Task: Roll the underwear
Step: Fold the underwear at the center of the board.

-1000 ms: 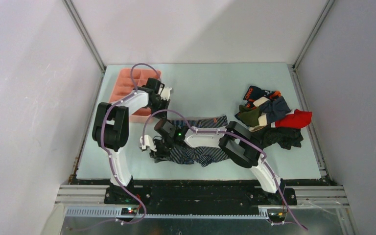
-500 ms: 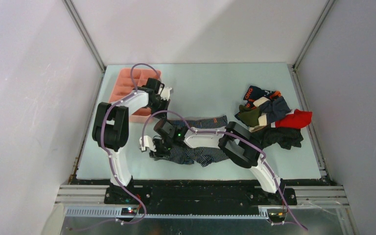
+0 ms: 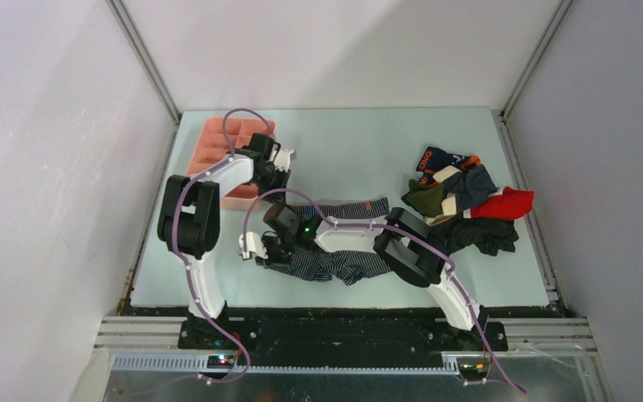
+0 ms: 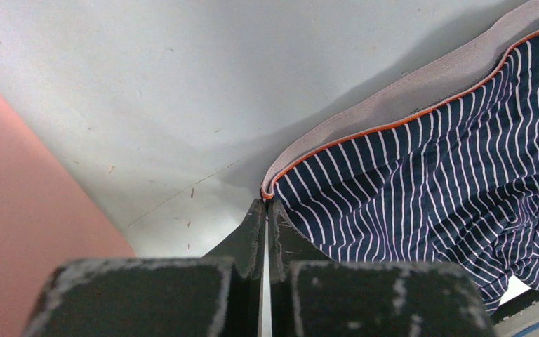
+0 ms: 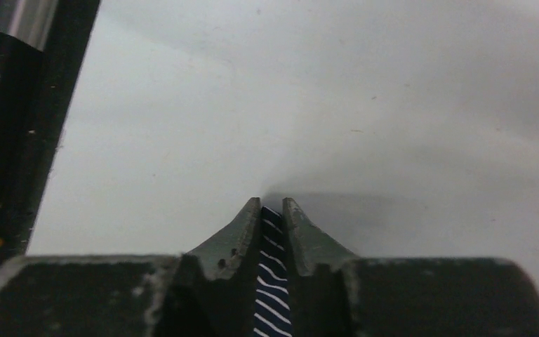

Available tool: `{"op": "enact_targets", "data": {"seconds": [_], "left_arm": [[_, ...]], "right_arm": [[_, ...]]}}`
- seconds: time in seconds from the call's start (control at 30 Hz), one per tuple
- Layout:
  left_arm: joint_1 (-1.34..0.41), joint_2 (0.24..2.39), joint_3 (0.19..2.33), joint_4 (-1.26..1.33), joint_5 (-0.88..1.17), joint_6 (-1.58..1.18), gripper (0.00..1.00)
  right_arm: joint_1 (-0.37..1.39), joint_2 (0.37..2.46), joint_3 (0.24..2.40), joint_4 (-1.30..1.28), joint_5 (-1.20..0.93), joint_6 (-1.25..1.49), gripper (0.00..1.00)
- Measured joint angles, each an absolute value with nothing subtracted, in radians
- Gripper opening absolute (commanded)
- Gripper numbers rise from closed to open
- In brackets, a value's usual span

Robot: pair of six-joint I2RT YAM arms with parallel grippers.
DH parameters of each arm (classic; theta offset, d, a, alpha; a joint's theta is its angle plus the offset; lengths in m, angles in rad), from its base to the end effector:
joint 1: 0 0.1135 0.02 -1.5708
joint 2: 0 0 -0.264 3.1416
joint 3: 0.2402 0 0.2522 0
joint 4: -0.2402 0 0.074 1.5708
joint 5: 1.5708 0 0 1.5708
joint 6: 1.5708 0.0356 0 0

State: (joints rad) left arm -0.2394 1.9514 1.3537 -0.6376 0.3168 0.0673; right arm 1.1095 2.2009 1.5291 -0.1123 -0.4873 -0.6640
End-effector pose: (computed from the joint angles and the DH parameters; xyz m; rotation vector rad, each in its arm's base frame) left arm 0.3761 -0.1032 0.1685 0.5018 2.7514 -0.4856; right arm 0.1984 0.4366 0.1468 -1.9858 1.3046 0.7896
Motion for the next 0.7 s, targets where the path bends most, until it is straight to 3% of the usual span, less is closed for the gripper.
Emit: {"op": "enact_targets", "data": {"seconds": [0.1, 0.47, 0.7], "left_arm": [[-0.239, 1.951, 1.354, -0.638, 0.318, 0.067, 0.00], [-0.232, 1.916, 1.354, -0.662, 0.321, 0.051, 0.00], [-0.226, 1.828, 1.401, -0.688, 0.399, 0.005, 0.00]], "right_arm": [[1.110, 2.201, 1.535, -0.144, -0.521, -0.683, 0.00], [1.089, 2.196, 1.547, -0.118, -0.688, -0.527, 0.00], [1.040, 2.078, 1.528, -0.076, -0.746, -0.443, 0.00]]}}
